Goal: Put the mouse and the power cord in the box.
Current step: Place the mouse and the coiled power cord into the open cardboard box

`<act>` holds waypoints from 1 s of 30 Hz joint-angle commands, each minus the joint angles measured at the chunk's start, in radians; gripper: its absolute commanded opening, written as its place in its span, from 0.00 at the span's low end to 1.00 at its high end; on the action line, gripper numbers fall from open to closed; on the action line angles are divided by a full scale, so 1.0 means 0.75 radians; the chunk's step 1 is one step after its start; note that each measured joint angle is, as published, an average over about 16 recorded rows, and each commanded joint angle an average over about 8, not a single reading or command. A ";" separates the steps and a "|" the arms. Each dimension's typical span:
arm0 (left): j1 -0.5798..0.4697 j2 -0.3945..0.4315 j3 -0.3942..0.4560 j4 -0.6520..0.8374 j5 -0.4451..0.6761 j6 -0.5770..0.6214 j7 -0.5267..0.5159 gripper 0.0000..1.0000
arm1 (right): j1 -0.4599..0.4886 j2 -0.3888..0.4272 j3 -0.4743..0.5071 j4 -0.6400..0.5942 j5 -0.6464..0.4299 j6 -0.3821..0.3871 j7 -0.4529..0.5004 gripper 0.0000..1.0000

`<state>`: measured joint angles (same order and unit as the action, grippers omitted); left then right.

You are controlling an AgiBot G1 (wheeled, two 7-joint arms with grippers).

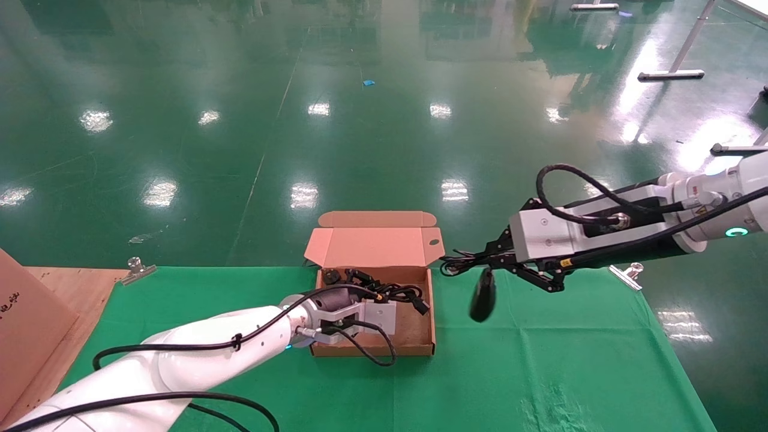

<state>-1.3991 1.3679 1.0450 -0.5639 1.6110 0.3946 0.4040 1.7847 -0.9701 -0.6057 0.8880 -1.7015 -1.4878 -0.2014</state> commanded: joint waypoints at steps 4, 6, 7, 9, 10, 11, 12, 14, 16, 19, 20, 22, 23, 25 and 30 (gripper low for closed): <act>-0.012 0.000 0.048 0.020 -0.087 -0.014 0.045 1.00 | 0.009 -0.011 -0.003 0.003 0.001 -0.009 0.007 0.00; -0.017 0.000 0.063 0.026 -0.118 -0.018 0.059 1.00 | 0.015 -0.014 -0.003 0.014 0.003 -0.014 0.018 0.00; -0.020 -0.001 0.069 0.028 -0.137 -0.015 0.064 1.00 | 0.018 -0.015 -0.003 0.020 0.004 -0.017 0.024 0.00; -0.031 -0.004 0.075 0.033 -0.178 -0.003 0.074 1.00 | 0.023 -0.018 -0.003 0.035 0.006 -0.022 0.037 0.00; -0.038 -0.007 0.075 0.035 -0.200 0.006 0.081 1.00 | 0.026 -0.021 -0.003 0.044 0.006 -0.024 0.044 0.00; -0.046 -0.011 0.072 0.037 -0.223 0.019 0.088 1.00 | 0.028 -0.023 -0.004 0.051 0.007 -0.025 0.050 0.00; -0.055 -0.017 0.066 0.038 -0.249 0.037 0.098 1.00 | 0.029 -0.027 -0.004 0.059 0.006 -0.025 0.057 0.00; -0.077 -0.038 0.045 0.036 -0.303 0.082 0.124 1.00 | 0.033 -0.037 -0.007 0.073 0.005 -0.025 0.070 0.00; -0.096 -0.077 0.010 0.022 -0.364 0.140 0.159 1.00 | 0.036 -0.052 -0.011 0.084 0.002 -0.023 0.083 0.00; -0.110 -0.169 -0.057 -0.024 -0.463 0.242 0.216 1.00 | 0.036 -0.084 -0.019 0.088 -0.005 -0.012 0.098 0.00; -0.110 -0.209 -0.080 -0.046 -0.497 0.277 0.233 1.00 | 0.035 -0.097 -0.023 0.085 -0.008 -0.007 0.100 0.00; -0.105 -0.291 -0.125 -0.095 -0.559 0.342 0.265 1.00 | 0.031 -0.128 -0.032 0.074 -0.018 0.009 0.102 0.00; -0.099 -0.332 -0.146 -0.120 -0.588 0.371 0.277 1.00 | 0.029 -0.146 -0.038 0.064 -0.026 0.019 0.100 0.00; -0.083 -0.413 -0.183 -0.169 -0.642 0.424 0.296 1.00 | 0.022 -0.188 -0.055 0.037 -0.048 0.045 0.093 0.00; -0.031 -0.588 -0.258 -0.260 -0.756 0.523 0.312 1.00 | 0.014 -0.319 -0.107 -0.082 -0.121 0.125 0.051 0.00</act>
<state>-1.4223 0.9382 0.8569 -0.7485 1.0528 0.7769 0.6374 1.7989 -1.2102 -0.6843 0.8141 -1.7887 -1.3918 -0.1704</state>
